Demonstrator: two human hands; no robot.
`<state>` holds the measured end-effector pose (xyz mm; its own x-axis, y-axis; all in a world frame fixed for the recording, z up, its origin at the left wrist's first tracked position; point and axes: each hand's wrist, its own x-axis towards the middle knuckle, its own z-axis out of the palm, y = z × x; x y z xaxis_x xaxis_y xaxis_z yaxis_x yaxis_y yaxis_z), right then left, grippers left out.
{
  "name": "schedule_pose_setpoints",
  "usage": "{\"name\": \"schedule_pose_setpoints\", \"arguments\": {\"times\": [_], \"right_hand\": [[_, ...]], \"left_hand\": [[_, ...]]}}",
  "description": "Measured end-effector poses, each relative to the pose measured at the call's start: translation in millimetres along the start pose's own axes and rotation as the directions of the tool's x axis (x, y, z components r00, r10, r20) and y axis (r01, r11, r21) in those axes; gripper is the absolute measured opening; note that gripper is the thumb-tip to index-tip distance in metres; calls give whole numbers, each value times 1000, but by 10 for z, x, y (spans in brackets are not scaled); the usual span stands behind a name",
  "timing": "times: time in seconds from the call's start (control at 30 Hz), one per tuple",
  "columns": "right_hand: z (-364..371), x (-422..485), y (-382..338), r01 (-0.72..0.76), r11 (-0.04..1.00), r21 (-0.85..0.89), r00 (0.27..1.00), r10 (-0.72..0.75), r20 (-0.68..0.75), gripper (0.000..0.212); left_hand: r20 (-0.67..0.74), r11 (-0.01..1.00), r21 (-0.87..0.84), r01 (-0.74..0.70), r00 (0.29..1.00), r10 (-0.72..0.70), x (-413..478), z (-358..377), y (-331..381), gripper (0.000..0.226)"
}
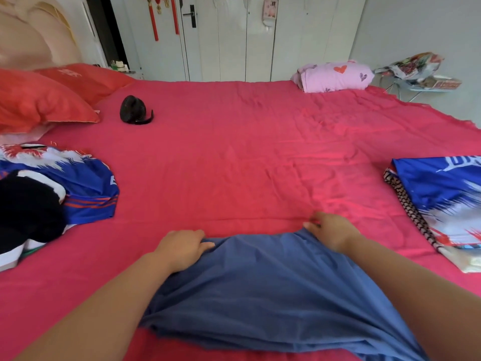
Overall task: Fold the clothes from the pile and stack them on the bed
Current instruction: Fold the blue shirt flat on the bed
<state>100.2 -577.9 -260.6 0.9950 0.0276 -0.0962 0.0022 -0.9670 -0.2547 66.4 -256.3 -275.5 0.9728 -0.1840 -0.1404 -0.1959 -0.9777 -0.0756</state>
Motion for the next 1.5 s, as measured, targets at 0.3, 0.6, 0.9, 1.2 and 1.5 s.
{"name": "schedule_pose_setpoints", "arguments": {"times": [0.3, 0.6, 0.9, 1.2, 1.5], "right_hand": [[-313, 487, -255, -32, 958, 286, 942, 125, -312, 31], [24, -456, -74, 190, 956, 223, 946, -117, -303, 29], [328, -1534, 226, 291, 929, -229, 935, -328, -139, 67], [353, -1614, 152, 129, 989, -78, 987, -135, -82, 88], [243, -1670, 153, 100, 966, -239, 991, -119, -66, 45]], "left_hand": [[-414, 918, -257, 302, 824, -387, 154, -378, -609, 43], [-431, 939, -343, 35, 882, -190, -404, 171, -444, 59], [-233, 980, -69, -189, 958, 168, -692, 306, -359, 53], [-17, 964, -233, -125, 992, 124, -933, 220, -257, 83], [-292, 973, -104, -204, 942, 167, -887, 103, -402, 55]]}}
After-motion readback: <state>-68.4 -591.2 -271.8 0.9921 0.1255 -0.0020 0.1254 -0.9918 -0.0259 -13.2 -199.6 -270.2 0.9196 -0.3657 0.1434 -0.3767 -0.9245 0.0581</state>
